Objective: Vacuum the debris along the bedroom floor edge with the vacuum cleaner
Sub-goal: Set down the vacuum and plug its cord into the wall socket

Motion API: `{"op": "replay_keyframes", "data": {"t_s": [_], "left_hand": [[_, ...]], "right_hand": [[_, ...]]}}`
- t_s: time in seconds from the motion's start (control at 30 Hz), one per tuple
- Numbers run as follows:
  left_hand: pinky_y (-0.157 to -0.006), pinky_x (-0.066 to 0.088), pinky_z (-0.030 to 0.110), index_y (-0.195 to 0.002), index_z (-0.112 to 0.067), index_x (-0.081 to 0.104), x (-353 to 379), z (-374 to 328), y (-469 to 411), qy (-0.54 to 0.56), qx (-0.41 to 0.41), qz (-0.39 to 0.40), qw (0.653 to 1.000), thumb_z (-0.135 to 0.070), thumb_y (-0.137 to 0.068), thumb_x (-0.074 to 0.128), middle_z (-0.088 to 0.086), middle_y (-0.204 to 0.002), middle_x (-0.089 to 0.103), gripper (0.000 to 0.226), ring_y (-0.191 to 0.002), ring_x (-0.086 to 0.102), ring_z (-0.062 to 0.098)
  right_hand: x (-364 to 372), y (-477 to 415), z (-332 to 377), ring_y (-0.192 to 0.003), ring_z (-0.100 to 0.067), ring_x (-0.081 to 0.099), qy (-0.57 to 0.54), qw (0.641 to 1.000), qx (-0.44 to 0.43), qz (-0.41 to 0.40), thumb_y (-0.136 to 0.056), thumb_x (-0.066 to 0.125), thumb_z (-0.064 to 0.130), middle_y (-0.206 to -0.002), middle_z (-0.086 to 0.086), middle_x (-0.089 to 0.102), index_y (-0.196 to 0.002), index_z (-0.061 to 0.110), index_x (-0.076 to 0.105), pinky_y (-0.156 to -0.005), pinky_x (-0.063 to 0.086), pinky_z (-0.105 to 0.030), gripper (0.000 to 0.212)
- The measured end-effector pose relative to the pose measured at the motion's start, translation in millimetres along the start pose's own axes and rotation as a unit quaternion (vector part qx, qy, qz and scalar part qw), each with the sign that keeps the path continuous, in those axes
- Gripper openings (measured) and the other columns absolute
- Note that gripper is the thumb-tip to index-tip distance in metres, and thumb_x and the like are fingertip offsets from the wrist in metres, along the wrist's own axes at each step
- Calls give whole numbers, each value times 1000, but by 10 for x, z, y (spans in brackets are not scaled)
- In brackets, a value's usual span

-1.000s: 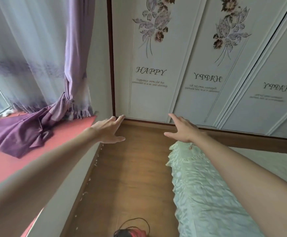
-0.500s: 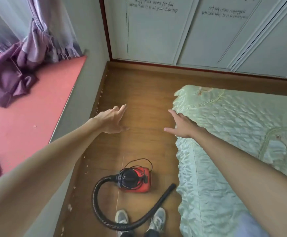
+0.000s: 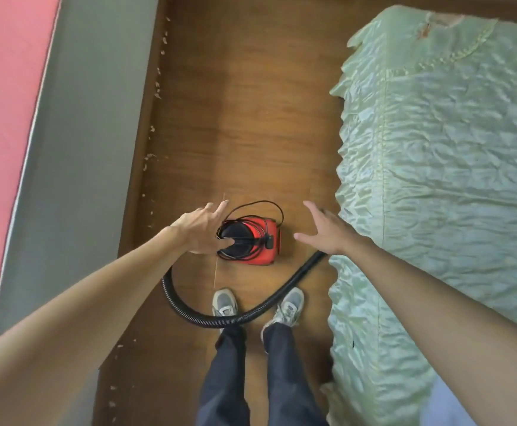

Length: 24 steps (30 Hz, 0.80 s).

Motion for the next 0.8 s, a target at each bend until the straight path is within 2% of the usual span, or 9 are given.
{"op": "replay_keyframes", "data": {"t_s": [0.23, 0.37, 0.43, 0.57, 0.8], "left_hand": [[-96, 48, 50, -157, -15, 7, 1069, 377, -422, 26, -22, 56, 998, -58, -92, 56, 17, -137, 47, 92, -122, 55, 39], [-97, 47, 49, -158, -15, 4, 1560, 548, -687, 20, -23, 77, 997, -58, -91, 58, 16, -135, 49, 96, -121, 55, 37], [-98, 47, 50, -157, -17, 5, 1770, 619, -823, 21, -25, 85, 996, -58, -90, 58, 15, -135, 48, 95, -122, 54, 37], [-100, 46, 52, -156, -20, 6, 2100, 710, -1081, 21, -22, 101, 994, -56, -91, 59, 15, -143, 44, 92, -127, 51, 37], [-97, 47, 52, -157, -17, 7, 2308, 818, -1475, 12, -26, 95, 995, -49, -93, 60, 18, -139, 45, 90, -124, 52, 39]], "right_hand": [[1098, -491, -429, -137, -32, 40, 6, 998, 22, 64, -87, 56, 62, -156, -10, 34, -153, 32, 8, -102, 43, -53, 87], [1639, -723, -571, -136, -32, 43, -1, 996, 38, 83, -89, 55, 62, -154, -9, 36, -153, 32, 9, -98, 45, -47, 85], [1889, -834, -601, -137, -32, 42, -17, 995, 37, 90, -89, 55, 61, -155, -9, 35, -154, 31, 9, -101, 44, -47, 85], [2285, -1066, -653, -138, -31, 40, -46, 992, 41, 107, -91, 55, 59, -156, -8, 33, -155, 29, 10, -104, 41, -49, 84], [2668, -1432, -684, -131, -29, 47, -88, 989, 52, 110, -91, 54, 59, -150, -8, 40, -153, 30, 13, -102, 44, -48, 80]]}}
Point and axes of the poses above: each hand's wrist, its own y-axis away from the middle knuckle, its own x-axis out of the palm, z = x × y, the point moved 4 cm from there along -y, towards the middle knuckle
